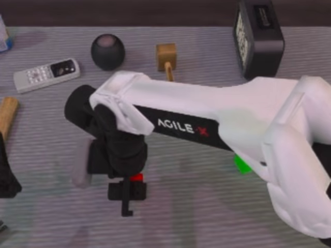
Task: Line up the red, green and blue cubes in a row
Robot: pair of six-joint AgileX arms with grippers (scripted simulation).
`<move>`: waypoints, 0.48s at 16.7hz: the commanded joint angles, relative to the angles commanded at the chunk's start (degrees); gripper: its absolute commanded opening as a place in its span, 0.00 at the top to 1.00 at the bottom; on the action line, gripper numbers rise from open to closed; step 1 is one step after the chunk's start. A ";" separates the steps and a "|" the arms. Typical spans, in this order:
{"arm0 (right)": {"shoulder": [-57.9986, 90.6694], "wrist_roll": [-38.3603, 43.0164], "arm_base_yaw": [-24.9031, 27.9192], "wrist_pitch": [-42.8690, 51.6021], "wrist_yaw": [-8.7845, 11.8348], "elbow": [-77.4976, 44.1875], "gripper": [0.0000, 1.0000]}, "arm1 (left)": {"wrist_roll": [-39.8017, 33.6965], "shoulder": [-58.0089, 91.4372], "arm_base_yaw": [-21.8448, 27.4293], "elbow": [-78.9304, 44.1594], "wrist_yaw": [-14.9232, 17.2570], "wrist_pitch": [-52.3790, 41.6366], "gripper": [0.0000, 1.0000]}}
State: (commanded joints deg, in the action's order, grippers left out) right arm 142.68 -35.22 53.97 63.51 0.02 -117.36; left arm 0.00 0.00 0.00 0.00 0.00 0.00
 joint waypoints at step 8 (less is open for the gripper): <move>0.00 0.00 0.00 0.00 0.00 0.00 0.32 | 0.00 0.00 0.00 0.00 0.00 0.00 0.00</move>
State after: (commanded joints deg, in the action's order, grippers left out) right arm 142.68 -35.22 53.97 63.51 0.02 -117.36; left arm 0.00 0.00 0.00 0.00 0.00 0.00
